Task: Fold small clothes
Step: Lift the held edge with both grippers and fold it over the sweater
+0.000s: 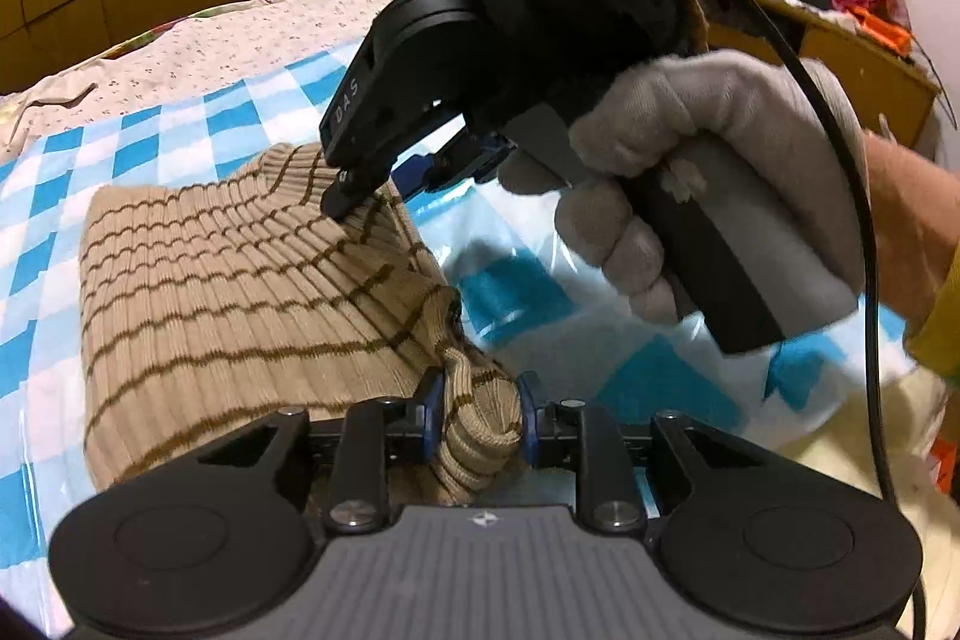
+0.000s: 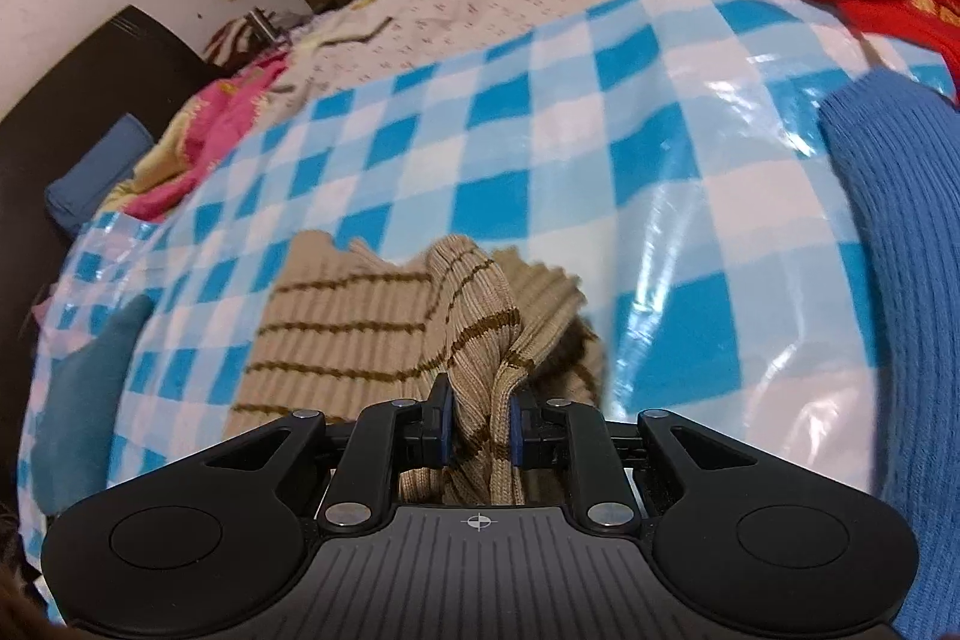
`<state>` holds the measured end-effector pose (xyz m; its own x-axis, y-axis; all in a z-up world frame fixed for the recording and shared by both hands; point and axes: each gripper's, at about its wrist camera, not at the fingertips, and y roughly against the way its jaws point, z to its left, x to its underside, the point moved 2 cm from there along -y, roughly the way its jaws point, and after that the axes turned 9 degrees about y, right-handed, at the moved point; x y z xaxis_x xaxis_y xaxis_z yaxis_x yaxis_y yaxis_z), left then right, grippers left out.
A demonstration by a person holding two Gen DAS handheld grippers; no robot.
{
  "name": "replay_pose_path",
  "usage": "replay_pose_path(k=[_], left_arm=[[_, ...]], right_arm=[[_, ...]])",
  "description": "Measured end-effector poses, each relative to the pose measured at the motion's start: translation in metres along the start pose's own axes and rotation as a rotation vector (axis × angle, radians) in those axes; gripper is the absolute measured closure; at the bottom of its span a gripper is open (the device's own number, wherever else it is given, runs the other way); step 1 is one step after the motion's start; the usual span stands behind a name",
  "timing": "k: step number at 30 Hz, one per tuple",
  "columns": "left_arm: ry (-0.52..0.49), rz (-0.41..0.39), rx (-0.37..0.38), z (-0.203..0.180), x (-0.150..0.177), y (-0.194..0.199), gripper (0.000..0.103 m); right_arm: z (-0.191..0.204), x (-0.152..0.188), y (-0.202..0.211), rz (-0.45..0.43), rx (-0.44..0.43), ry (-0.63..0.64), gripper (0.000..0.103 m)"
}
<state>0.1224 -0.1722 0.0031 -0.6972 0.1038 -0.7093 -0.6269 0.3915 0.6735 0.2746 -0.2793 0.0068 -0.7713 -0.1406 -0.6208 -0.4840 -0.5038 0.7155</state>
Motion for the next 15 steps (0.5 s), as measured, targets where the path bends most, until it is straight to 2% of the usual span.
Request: replay_pose_path(k=[8, 11, 15], left_arm=[[0.002, 0.019, 0.035, 0.008, 0.012, 0.022, 0.063], [0.019, 0.023, 0.067, 0.016, 0.015, 0.035, 0.062], [0.032, -0.006, 0.064, 0.026, 0.018, 0.053, 0.062]], right_arm=[[-0.006, 0.008, 0.009, -0.015, 0.032, -0.003, 0.08], [-0.004, 0.009, 0.02, -0.039, 0.058, 0.007, 0.08], [0.002, 0.01, 0.043, -0.093, 0.109, 0.047, 0.08]])
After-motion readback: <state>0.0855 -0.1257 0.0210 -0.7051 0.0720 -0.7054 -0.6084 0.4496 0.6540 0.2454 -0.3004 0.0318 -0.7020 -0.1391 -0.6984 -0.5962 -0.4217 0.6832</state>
